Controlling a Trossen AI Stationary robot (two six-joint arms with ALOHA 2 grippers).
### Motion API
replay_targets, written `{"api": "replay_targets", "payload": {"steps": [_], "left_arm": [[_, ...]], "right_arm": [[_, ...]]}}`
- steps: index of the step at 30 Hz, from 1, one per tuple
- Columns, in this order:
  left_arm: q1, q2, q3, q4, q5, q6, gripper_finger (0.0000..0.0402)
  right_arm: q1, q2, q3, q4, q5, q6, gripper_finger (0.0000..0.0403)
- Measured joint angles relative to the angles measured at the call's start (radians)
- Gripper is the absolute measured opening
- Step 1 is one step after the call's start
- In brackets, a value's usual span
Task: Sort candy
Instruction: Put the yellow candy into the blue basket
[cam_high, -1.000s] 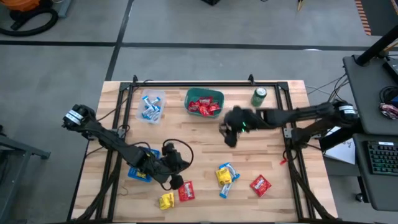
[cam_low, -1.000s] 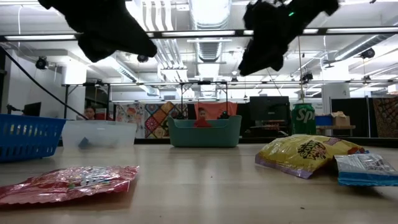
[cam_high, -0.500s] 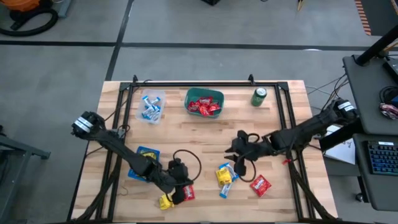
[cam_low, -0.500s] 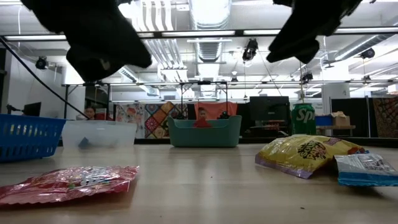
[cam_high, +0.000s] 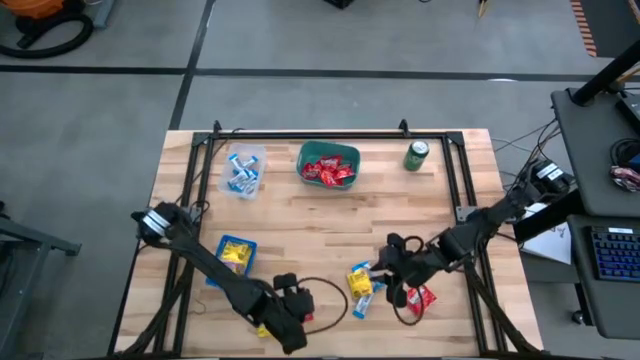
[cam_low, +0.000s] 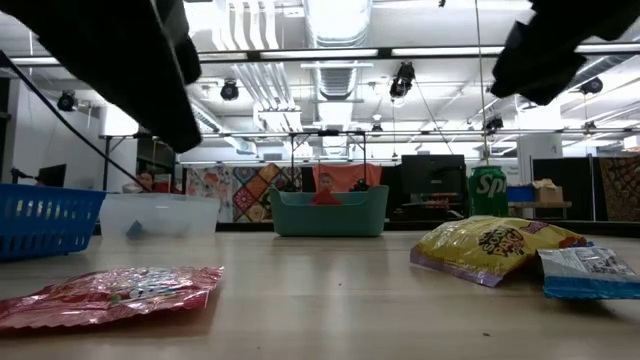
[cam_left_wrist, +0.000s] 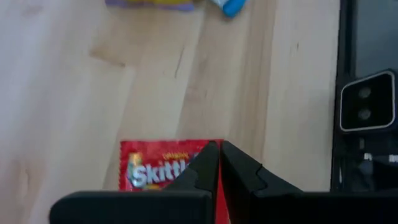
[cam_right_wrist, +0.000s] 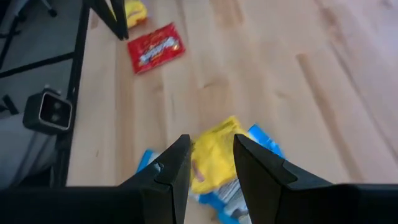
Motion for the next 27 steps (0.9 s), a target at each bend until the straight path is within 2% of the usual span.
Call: {"api": "replay_targets", "payload": {"steps": [13, 19, 22, 27], "left_arm": [[-0.07, 0.172, 0.292, -0.545, 0.001, -0.322, 0.0], [-0.076, 0.184, 0.312, -0.607, 0.098, -0.431, 0.002], [-0.076, 0.184, 0.293, -0.611, 0.161, -0.487, 0.0049], [-0.076, 0.184, 0.272, -0.614, 0.172, -0.581, 0.0104]], "right_arm": [[0.068, 0.107, 0.0, 0.025, -0.001, 0.096, 0.0115], [0.07, 0.112, 0.0, 0.032, 0.0, 0.096, 0.0115], [0.069, 0.112, 0.0, 0.038, 0.0, 0.096, 0.0115], [0.07, 0.111, 0.0, 0.045, 0.0, 0.095, 0.0115]]}}
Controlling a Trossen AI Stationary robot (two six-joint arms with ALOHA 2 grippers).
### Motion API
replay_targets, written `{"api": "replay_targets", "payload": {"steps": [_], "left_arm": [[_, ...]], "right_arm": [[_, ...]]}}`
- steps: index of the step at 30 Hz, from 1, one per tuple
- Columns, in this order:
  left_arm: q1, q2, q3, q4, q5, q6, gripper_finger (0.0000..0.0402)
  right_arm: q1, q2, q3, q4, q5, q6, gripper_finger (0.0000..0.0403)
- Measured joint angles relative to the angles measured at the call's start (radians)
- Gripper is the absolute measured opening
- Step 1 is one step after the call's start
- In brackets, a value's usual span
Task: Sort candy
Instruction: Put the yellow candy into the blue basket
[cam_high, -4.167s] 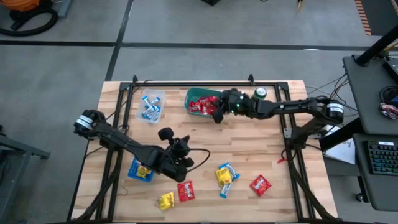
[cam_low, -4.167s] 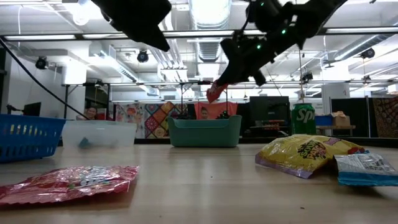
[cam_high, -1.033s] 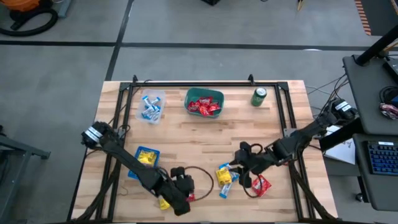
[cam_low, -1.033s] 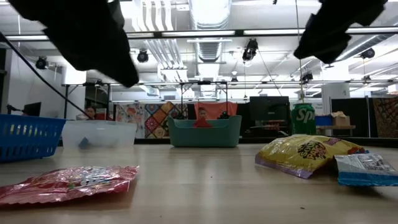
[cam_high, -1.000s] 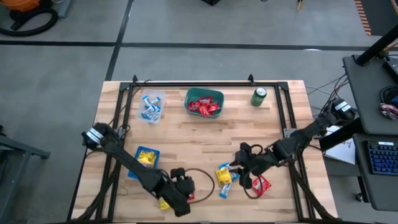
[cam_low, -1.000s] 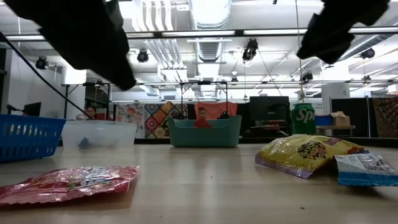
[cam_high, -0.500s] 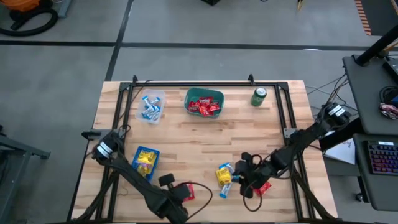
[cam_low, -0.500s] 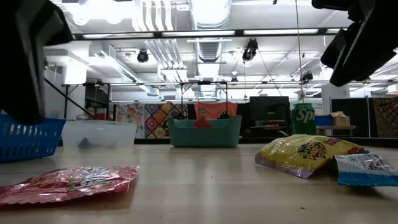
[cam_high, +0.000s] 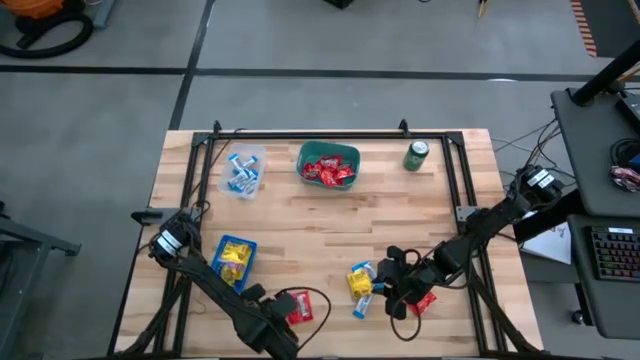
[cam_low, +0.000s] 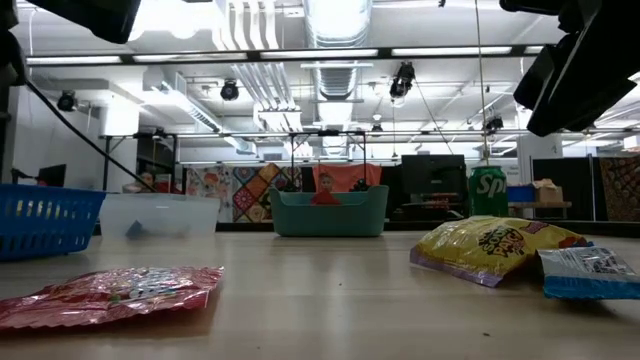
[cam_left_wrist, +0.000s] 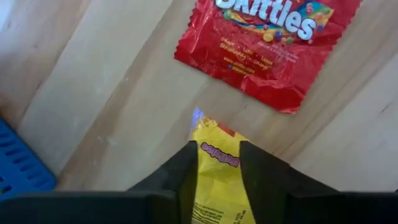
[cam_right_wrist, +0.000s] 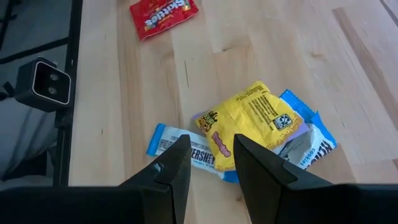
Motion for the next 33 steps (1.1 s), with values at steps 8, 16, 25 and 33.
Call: {"api": "replay_targets", "payload": {"steps": [8, 16, 25, 33], "left_arm": [[0.0, 0.002, -0.001, 0.015, -0.017, -0.025, 0.015], [0.0, 0.052, -0.004, 0.036, -0.041, -0.044, 0.0142], [-0.007, 0.074, -0.003, 0.046, -0.051, -0.044, 0.0096], [-0.019, 0.071, -0.004, 0.037, -0.049, -0.037, 0.0005]], "right_arm": [[0.0, 0.0, 0.0, 0.0, 0.0, -0.001, 0.0115], [0.0, -0.001, 0.0, 0.012, 0.0, -0.001, 0.0115], [0.0, -0.001, 0.0, 0.018, -0.001, -0.001, 0.0115], [0.0, -0.001, 0.0, 0.026, 0.0, -0.002, 0.0115]]}}
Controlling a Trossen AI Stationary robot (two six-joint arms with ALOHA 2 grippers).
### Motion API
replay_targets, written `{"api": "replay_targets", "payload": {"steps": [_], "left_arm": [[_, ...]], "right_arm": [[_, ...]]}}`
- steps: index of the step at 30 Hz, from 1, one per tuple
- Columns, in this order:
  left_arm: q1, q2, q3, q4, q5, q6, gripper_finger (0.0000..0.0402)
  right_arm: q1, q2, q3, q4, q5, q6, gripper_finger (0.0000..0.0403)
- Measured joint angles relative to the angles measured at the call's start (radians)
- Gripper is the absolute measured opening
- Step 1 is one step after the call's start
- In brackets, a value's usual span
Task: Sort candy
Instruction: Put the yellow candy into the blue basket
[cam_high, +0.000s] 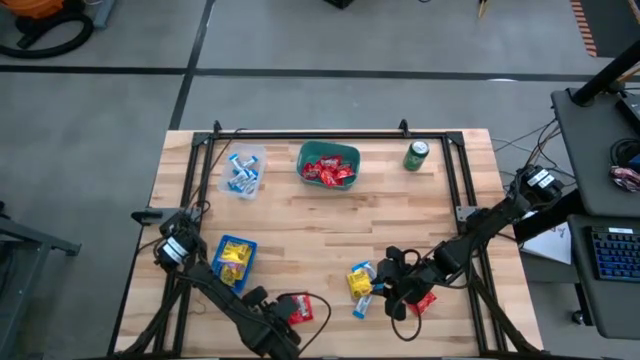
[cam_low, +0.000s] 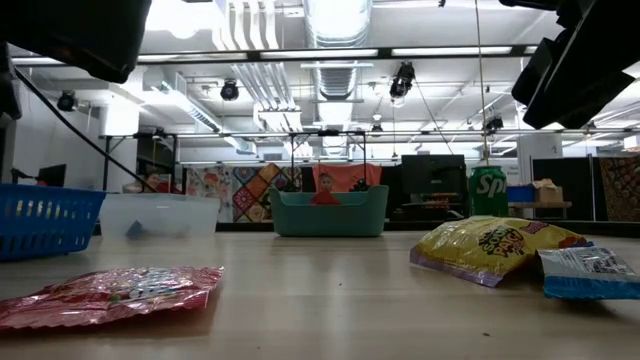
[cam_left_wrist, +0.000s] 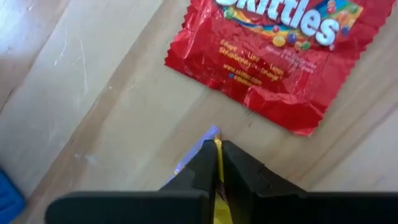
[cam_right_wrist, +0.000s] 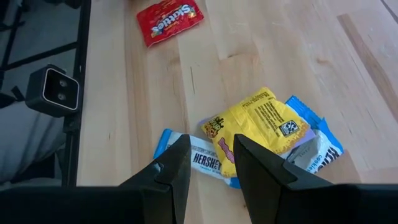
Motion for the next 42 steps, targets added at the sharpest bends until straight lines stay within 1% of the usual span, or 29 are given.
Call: {"api": "replay_targets", "payload": {"steps": [5, 10, 14, 21, 26, 31, 36, 42], "left_arm": [[-0.01, -0.007, 0.002, -0.004, -0.009, 0.016, 0.0001], [-0.014, -0.008, 0.072, -0.07, -0.057, 0.069, 0.0], [-0.013, -0.009, 0.151, -0.174, -0.129, 0.101, 0.0], [-0.013, -0.01, 0.293, -0.335, -0.284, 0.173, 0.0], [-0.013, -0.01, 0.38, -0.364, -0.384, 0.27, 0.0], [-0.013, -0.011, 0.447, -0.396, -0.462, 0.366, 0.0], [-0.013, -0.024, 0.474, -0.427, -0.541, 0.415, 0.0], [-0.013, -0.057, 0.445, -0.435, -0.59, 0.471, 0.0]], "right_arm": [[0.0, 0.0, 0.0, 0.005, 0.004, -0.006, 0.0115], [0.0, 0.0, 0.0, 0.006, 0.026, -0.01, 0.0115], [0.0, 0.0, 0.0, 0.008, 0.039, -0.015, 0.0115], [0.0, 0.0, 0.0, 0.012, 0.074, -0.021, 0.0115], [0.0, 0.0, 0.0, 0.012, 0.078, -0.024, 0.0115], [0.0, 0.0, 0.0, 0.012, 0.08, -0.026, 0.0115], [0.0, 0.0, 0.0, 0.012, 0.081, -0.028, 0.0115], [0.0, 0.0, 0.0, 0.014, 0.103, -0.047, 0.0115]]}}
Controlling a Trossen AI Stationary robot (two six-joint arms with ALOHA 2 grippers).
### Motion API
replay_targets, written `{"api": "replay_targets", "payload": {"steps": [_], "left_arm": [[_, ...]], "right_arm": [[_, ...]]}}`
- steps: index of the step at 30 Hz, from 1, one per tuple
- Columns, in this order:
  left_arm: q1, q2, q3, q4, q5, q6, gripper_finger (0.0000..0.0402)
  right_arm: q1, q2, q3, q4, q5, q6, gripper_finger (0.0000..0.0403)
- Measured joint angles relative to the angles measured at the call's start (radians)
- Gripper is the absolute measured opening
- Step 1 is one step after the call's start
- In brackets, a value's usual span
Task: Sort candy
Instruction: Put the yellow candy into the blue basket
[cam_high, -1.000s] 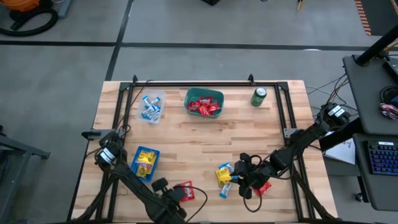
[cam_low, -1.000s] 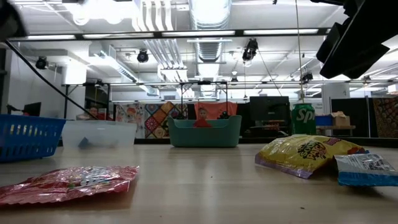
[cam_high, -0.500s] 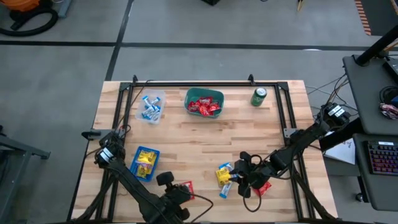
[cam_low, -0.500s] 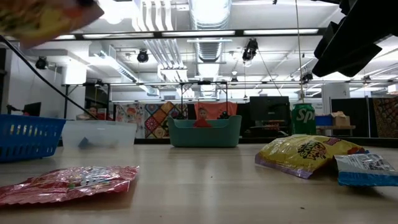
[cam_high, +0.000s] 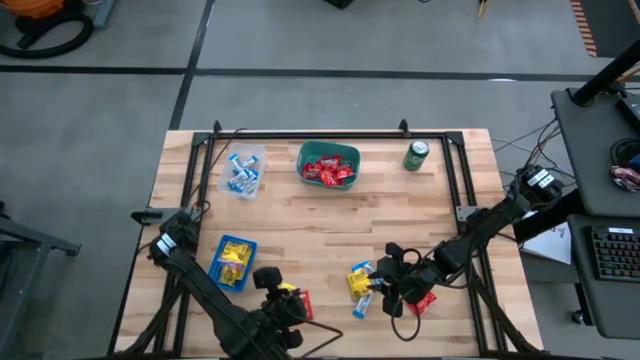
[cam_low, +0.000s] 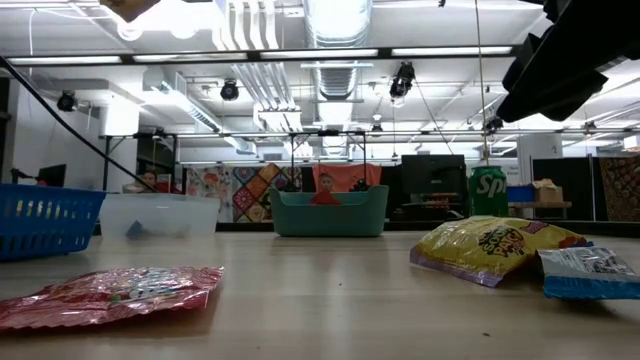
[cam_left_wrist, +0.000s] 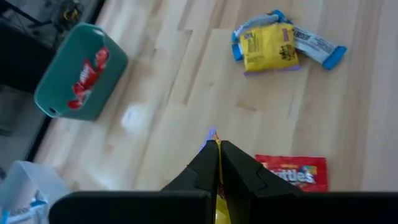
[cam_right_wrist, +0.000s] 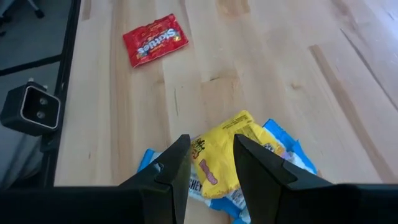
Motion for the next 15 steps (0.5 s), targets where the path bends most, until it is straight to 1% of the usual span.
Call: {"api": "replay_targets", "payload": {"steps": [3, 7, 10, 13, 15], "left_arm": [[0.0, -0.032, -0.032, 0.002, -0.03, 0.005, 0.0], [-0.001, -0.097, -0.134, 0.037, -0.048, 0.002, 0.0], [-0.002, -0.171, -0.254, 0.135, -0.053, 0.002, 0.0], [-0.002, -0.265, -0.413, 0.262, -0.051, -0.011, 0.0], [-0.002, -0.333, -0.522, 0.331, -0.038, -0.074, 0.0]], "right_arm": [[0.0, 0.0, 0.0, 0.003, 0.002, -0.01, 0.0115], [0.0, 0.0, 0.0, 0.006, 0.003, -0.018, 0.0115], [0.0, 0.0, 0.0, 0.011, 0.004, -0.024, 0.0115], [0.0, 0.0, 0.0, 0.019, 0.016, -0.024, 0.0115], [0.0, 0.0, 0.0, 0.021, 0.028, -0.025, 0.0115]]}}
